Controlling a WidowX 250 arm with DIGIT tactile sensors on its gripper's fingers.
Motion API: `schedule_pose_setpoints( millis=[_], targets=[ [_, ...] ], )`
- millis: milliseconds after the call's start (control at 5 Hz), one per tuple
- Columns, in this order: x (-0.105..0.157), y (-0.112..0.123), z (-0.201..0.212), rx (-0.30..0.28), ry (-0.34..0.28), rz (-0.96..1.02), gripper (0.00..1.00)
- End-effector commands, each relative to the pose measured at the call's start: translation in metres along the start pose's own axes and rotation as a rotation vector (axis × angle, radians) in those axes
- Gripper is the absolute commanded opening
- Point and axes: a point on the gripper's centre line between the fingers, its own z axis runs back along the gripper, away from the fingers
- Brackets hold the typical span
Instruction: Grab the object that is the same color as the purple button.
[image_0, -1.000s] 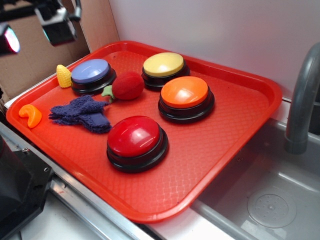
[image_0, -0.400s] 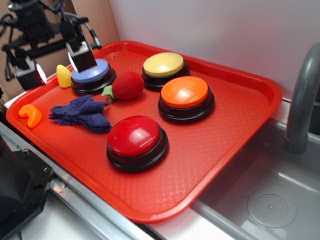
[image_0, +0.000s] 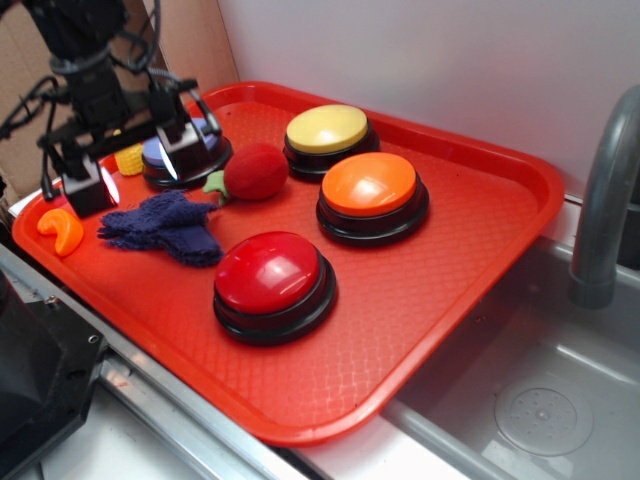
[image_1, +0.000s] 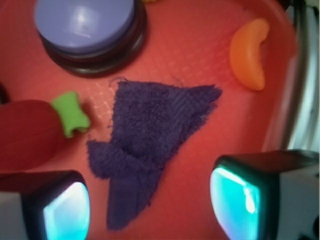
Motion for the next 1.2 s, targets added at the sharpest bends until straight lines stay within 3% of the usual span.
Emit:
schedule_pose_setpoints(
  millis=[0, 400, 600, 800, 1000],
  targets=[
    [0.005, -0.002, -0.024, -0.043, -0.01, 0.012, 1.0],
    [0.003, -0.005, -0.046, -0.055, 0.05, -0.012, 1.0],
    [0.002, -0.005, -0.049, -0.063, 0.031, -0.005, 1.0],
    [0.003, -0.005, -0.047, -0.078, 0.018, 0.005, 0.0],
    [0.004, -0.004, -0.043, -0.092, 0.013, 0.009, 0.0]
  ],
)
